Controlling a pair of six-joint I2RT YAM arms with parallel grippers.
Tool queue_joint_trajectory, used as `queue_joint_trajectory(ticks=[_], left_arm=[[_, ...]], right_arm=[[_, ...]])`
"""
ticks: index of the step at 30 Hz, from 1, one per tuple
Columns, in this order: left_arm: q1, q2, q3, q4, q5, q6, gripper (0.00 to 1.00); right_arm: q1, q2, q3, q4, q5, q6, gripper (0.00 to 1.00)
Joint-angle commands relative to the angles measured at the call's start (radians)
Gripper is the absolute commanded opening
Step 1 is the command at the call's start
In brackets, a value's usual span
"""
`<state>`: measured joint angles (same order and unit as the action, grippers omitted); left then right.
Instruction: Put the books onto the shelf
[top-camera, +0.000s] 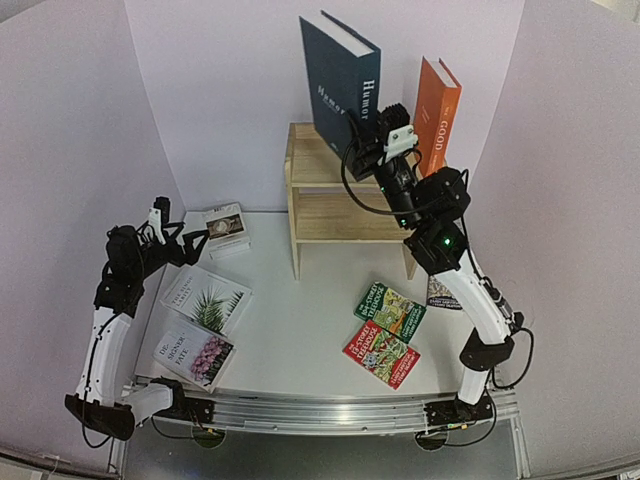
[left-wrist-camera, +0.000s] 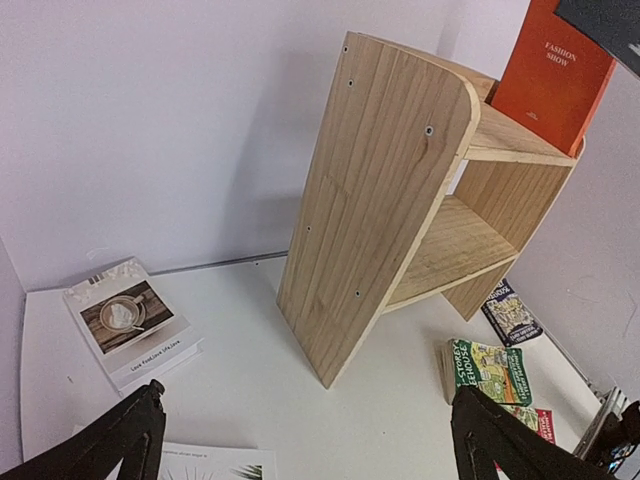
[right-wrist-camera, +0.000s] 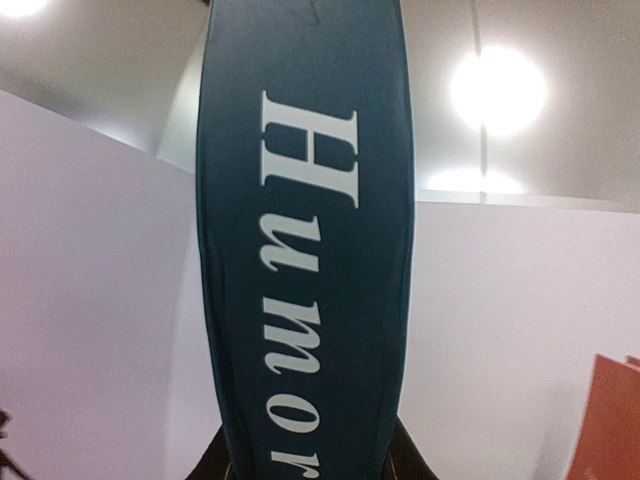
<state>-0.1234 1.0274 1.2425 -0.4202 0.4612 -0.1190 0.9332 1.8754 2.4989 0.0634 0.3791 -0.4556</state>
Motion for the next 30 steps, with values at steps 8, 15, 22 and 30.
queue_joint_trajectory(ticks=[8, 15, 22, 30], left_arm=[[0.001, 0.032, -0.019, 0.067, -0.045, 0.034, 1.0], [0.002, 0.05, -0.001, 0.048, -0.051, 0.062, 1.0], [0.001, 0.069, 0.002, 0.05, -0.039, 0.06, 1.0], [0.001, 0.093, 0.015, 0.051, -0.022, 0.055, 1.0]], right_arm=[[-0.258, -0.008, -0.292, 0.406, 0.123, -0.064, 0.05], [-0.302, -0.031, -0.442, 0.519, 0.195, -0.092, 0.05], [-0.376, -0.09, -0.565, 0.539, 0.259, -0.045, 0.04], [-0.414, -0.099, -0.594, 0.544, 0.253, -0.004, 0.05]])
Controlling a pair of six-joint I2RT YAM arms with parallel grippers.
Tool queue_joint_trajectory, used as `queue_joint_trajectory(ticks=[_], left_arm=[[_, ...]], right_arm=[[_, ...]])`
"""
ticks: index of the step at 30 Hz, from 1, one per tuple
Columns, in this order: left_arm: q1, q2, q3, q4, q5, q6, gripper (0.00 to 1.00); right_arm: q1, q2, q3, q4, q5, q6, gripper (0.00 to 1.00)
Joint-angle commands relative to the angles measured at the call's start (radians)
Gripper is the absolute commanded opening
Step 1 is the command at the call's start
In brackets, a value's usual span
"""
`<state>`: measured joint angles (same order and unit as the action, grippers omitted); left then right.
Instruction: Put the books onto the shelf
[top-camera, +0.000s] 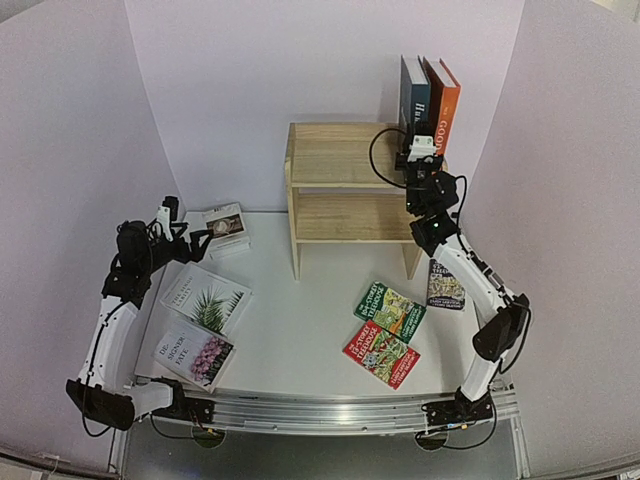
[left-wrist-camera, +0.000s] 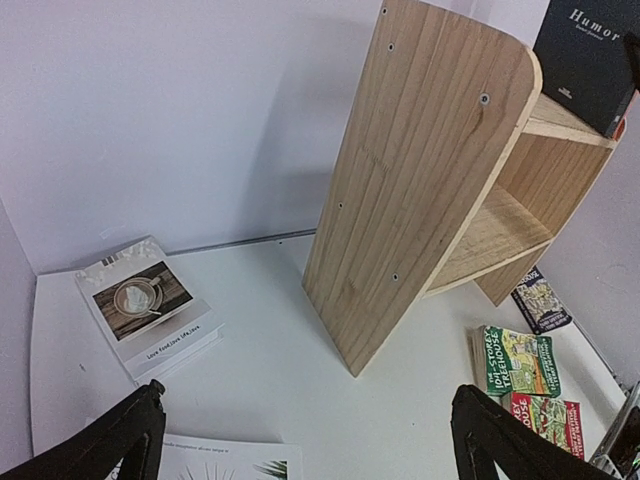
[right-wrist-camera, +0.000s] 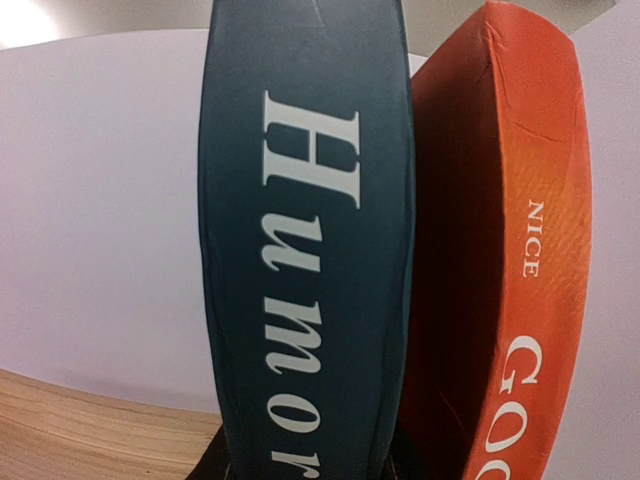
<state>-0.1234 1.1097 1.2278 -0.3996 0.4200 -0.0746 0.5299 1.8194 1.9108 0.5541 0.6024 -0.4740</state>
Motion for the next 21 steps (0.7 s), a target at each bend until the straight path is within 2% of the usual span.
queue_joint_trajectory(ticks=[1, 5, 8, 13, 21], left_arm=[[0.001, 0.013, 0.031, 0.031, 0.021, 0.009, 1.0], [0.001, 0.015, 0.034, 0.031, 0.022, 0.004, 1.0], [0.002, 0.013, 0.035, 0.027, 0.022, 0.004, 1.0], [0.001, 0.008, 0.028, 0.018, 0.029, 0.001, 1.0], [0.002, 0.007, 0.016, 0.019, 0.059, -0.013, 1.0]], right_arm=[[-0.011, -0.04, -0.004, 0.053, 0.029, 0.019, 0.05], [-0.013, -0.034, -0.002, 0.054, 0.034, 0.037, 0.06], [-0.013, -0.037, -0.007, 0.054, 0.039, 0.051, 0.15], [-0.013, -0.062, -0.03, 0.054, 0.035, 0.063, 0.37], [-0.004, -0.119, -0.078, 0.038, 0.015, 0.093, 0.49]])
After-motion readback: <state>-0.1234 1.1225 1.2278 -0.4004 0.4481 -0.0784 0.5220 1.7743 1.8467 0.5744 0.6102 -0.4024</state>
